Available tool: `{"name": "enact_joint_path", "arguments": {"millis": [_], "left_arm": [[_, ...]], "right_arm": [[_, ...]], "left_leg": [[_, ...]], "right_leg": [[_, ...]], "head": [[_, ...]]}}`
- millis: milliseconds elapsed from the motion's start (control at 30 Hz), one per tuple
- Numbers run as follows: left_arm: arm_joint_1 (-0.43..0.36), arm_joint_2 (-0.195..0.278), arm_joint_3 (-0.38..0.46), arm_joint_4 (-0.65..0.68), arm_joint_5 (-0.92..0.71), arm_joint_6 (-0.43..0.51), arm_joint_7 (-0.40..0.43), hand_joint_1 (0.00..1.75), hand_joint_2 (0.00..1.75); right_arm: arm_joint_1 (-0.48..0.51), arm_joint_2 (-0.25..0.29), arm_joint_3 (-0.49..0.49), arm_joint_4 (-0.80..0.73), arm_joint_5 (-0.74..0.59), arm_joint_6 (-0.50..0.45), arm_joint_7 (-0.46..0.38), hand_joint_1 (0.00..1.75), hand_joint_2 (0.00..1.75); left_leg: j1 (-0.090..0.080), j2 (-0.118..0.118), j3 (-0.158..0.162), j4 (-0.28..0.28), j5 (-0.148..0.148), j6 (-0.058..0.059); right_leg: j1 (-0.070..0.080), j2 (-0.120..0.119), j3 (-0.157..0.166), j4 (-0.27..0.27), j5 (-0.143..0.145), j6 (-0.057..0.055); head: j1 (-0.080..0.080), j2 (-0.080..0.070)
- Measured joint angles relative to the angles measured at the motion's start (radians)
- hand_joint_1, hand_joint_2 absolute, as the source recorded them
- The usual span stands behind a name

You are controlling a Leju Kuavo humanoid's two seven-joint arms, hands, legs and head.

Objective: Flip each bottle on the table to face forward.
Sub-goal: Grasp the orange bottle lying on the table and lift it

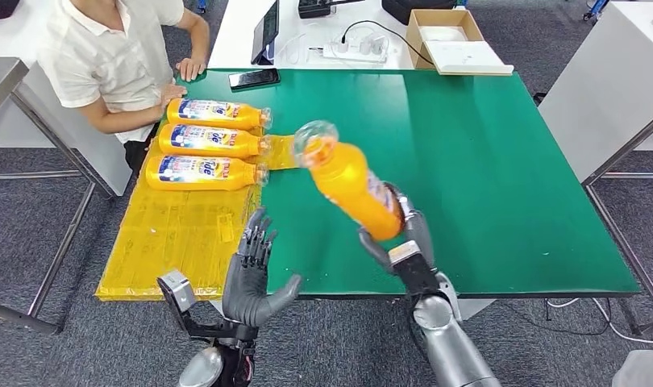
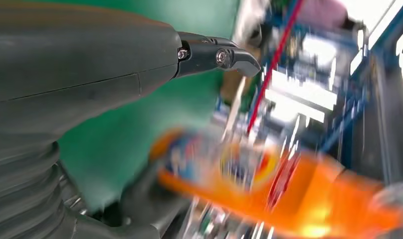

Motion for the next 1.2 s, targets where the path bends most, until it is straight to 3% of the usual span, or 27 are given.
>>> {"name": "enact_joint_path", "arguments": {"millis": [100, 300, 433, 467, 567, 600, 1000, 1067, 1133, 1200], "left_arm": [[-0.002, 0.000, -0.005, 0.005, -0.015, -0.038, 0.008, 0.00, 1.75], [-0.014, -0.011, 0.003, 0.015, -0.051, 0.028, -0.016, 0.00, 1.75], [-0.015, -0.013, 0.015, 0.016, -0.054, 0.043, -0.023, 0.00, 1.75], [-0.013, -0.013, 0.018, 0.016, -0.048, 0.046, -0.024, 0.12, 1.75], [-0.007, -0.017, 0.030, 0.016, -0.011, 0.056, -0.021, 1.43, 1.75], [-0.004, -0.020, 0.035, 0.015, 0.003, 0.063, -0.021, 1.75, 1.75], [0.049, -0.033, 0.078, -0.029, 0.050, 0.106, -0.038, 1.75, 1.75], [0.050, -0.034, 0.080, -0.029, 0.050, 0.106, -0.038, 1.75, 1.75], [0.050, -0.034, 0.082, -0.030, 0.052, 0.105, -0.037, 1.75, 1.75], [0.050, -0.034, 0.086, -0.033, 0.063, 0.099, -0.030, 1.75, 1.75]], "right_arm": [[-0.002, 0.030, 0.093, 0.026, 0.042, 0.021, -0.032, 1.75, 1.75], [-0.003, 0.078, 0.260, 0.081, 0.096, 0.037, -0.051, 1.75, 1.75], [-0.009, 0.088, 0.316, 0.103, 0.097, 0.040, -0.051, 1.75, 1.75], [-0.011, 0.089, 0.324, 0.107, 0.097, 0.040, -0.051, 1.75, 1.75], [-0.019, 0.090, 0.349, 0.123, 0.101, 0.041, -0.048, 1.75, 1.75], [-0.022, 0.091, 0.357, 0.130, 0.100, 0.042, -0.046, 1.75, 1.75], [-0.035, 0.101, 0.423, 0.193, 0.064, 0.046, -0.029, 1.75, 1.75], [-0.036, 0.102, 0.426, 0.196, 0.063, 0.046, -0.029, 0.90, 1.75], [-0.036, 0.102, 0.429, 0.199, 0.064, 0.047, -0.029, 0.03, 0.87], [-0.031, 0.099, 0.436, 0.202, 0.063, 0.049, -0.030, 0.00, 0.00]], "left_leg": [[0.001, 0.000, 0.001, 0.000, 0.000, -0.001], [0.002, -0.001, 0.000, 0.000, 0.001, -0.001], [0.001, -0.001, 0.000, 0.000, 0.001, -0.001], [0.001, -0.001, 0.000, 0.000, 0.001, -0.001], [0.001, -0.001, 0.000, 0.000, 0.001, -0.001], [0.001, 0.000, 0.000, 0.000, 0.001, -0.001], [0.001, 0.003, 0.000, 0.000, 0.001, -0.001], [0.001, 0.003, 0.000, 0.000, 0.001, -0.001], [0.001, 0.003, 0.000, 0.000, 0.001, -0.001], [0.001, 0.003, 0.000, 0.000, 0.001, -0.001]], "right_leg": [[0.001, 0.000, 0.000, 0.000, 0.000, 0.000], [0.002, 0.000, 0.000, 0.001, 0.000, -0.001], [0.001, 0.000, 0.000, 0.000, 0.000, -0.001], [0.001, 0.000, 0.000, 0.000, 0.000, -0.001], [0.000, 0.000, 0.000, 0.000, 0.000, -0.001], [0.000, 0.000, 0.000, 0.000, 0.000, -0.001], [0.001, 0.001, -0.002, 0.000, 0.000, -0.001], [0.001, 0.001, -0.002, 0.000, 0.000, -0.001], [0.000, 0.001, -0.002, 0.000, 0.000, -0.001], [0.000, 0.001, -0.002, 0.000, 0.000, -0.001]], "head": [[0.000, 0.000], [0.000, 0.000], [0.000, 0.000], [0.000, 0.000], [0.000, 0.000], [0.000, 0.000], [0.000, 0.000], [0.000, 0.000], [0.000, 0.000], [0.000, 0.000]]}}
